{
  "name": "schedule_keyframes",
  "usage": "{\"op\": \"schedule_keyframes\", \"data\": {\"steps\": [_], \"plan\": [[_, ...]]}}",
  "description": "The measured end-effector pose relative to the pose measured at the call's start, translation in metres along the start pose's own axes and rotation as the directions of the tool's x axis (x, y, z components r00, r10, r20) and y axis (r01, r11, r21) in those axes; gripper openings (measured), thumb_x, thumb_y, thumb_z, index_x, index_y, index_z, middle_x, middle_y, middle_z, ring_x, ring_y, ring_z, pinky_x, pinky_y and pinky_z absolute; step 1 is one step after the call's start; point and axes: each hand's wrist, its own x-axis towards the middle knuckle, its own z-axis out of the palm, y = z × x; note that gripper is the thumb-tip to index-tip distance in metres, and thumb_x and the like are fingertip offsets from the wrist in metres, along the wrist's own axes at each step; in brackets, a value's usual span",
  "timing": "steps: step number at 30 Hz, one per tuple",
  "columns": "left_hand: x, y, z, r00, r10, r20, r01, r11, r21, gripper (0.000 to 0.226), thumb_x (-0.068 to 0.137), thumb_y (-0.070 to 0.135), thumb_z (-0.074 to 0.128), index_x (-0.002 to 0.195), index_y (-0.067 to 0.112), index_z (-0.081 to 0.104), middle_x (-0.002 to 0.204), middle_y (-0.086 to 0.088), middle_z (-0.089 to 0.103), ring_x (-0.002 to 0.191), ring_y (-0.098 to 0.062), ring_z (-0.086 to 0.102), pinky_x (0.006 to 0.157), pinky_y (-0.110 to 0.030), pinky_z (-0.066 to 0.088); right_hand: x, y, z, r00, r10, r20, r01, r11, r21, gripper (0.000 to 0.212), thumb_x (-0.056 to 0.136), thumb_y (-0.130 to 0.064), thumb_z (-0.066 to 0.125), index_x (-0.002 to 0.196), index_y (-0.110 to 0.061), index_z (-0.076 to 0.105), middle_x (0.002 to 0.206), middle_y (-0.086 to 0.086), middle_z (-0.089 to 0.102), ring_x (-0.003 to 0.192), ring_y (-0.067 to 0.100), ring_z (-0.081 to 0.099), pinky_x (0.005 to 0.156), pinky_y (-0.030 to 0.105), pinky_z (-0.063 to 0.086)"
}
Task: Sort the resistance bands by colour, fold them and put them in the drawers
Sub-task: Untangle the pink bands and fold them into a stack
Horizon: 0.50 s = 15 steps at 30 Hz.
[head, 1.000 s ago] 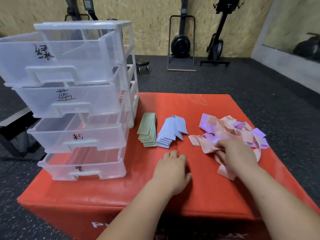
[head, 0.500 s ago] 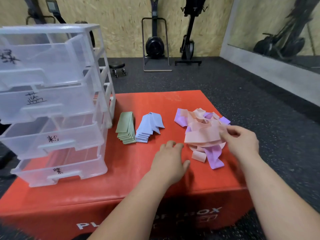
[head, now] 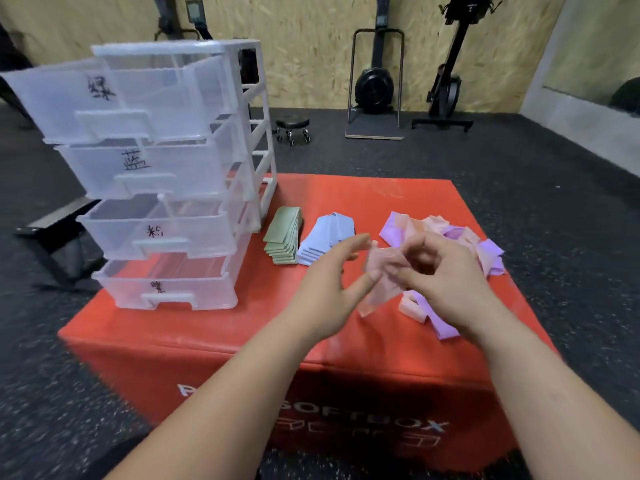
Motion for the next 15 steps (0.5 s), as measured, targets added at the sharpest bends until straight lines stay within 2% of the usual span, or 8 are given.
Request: {"op": "schedule_keyframes", "data": {"steps": [3,4,7,9,12,15], "plan": [[-0.013,0.005,-0.002,0.998,-0.063,-0.029,0.060,0.994,-0.093,0.034,0.098,0.025,0.074,0.131,0.026,0.066,0.111,0.003,0.074,0.101,-0.013,0.070,0.086,-0.033,0.057,-0.007,-0.005,0.011,0.998,-0.049,0.033,0.046,0.996,0.078,0.026,0.083,-0.002,0.084,0.100,-0.011,0.066,0.089,0.008,0.078,0.084,0.018,0.073,0.079,0.034,0.059],[-0.017,0.006,-0.003,0.996,-0.084,-0.024,0.081,0.992,-0.101,0.028,0.097,0.023,0.075,0.124,0.025,0.069,0.104,0.000,0.075,0.094,-0.015,0.071,0.081,-0.033,0.056,-0.009,-0.006,0.014,0.998,-0.050,0.029,0.047,0.994,0.103,0.029,0.083,-0.001,0.084,0.102,-0.012,0.066,0.090,0.009,0.078,0.085,0.020,0.074,0.080,0.035,0.059],[-0.027,0.005,-0.008,0.995,-0.101,0.017,0.102,0.995,-0.011,0.020,0.091,0.020,0.081,0.109,0.025,0.074,0.090,0.003,0.073,0.075,-0.005,0.064,0.068,-0.024,0.051,-0.017,-0.002,0.014,0.999,-0.044,0.032,0.042,0.996,0.081,0.042,0.083,-0.002,0.084,0.112,-0.026,0.066,0.087,0.005,0.078,0.082,0.017,0.071,0.081,0.034,0.058],[-0.032,0.004,-0.013,0.990,-0.135,0.032,0.133,0.990,0.034,0.024,0.087,0.021,0.085,0.108,0.027,0.075,0.086,0.008,0.068,0.064,0.001,0.059,0.063,-0.020,0.045,-0.023,0.006,0.009,0.998,-0.050,0.026,0.051,0.998,-0.038,0.047,0.083,-0.007,0.085,0.115,-0.037,0.069,0.085,0.000,0.073,0.074,0.009,0.063,0.076,0.026,0.055],[-0.036,0.004,-0.023,0.983,-0.173,0.059,0.169,0.983,0.065,0.026,0.083,0.025,0.088,0.106,0.030,0.075,0.092,0.013,0.072,0.057,0.004,0.056,0.062,-0.019,0.045,-0.033,0.015,0.001,0.998,-0.051,0.030,0.057,0.952,-0.302,0.038,0.082,-0.022,0.086,0.109,-0.046,0.072,0.083,-0.010,0.064,0.067,0.002,0.053,0.068,0.016,0.046],[-0.041,0.002,-0.034,0.988,-0.126,0.087,0.113,0.984,0.140,0.024,0.082,0.031,0.088,0.102,0.033,0.074,0.090,0.013,0.073,0.059,0.001,0.061,0.062,-0.023,0.048,-0.042,0.015,-0.004,0.999,-0.029,0.035,0.042,0.877,-0.479,0.016,0.081,-0.035,0.085,0.083,-0.040,0.069,0.075,-0.015,0.068,0.069,0.003,0.058,0.065,0.027,0.044]]}}
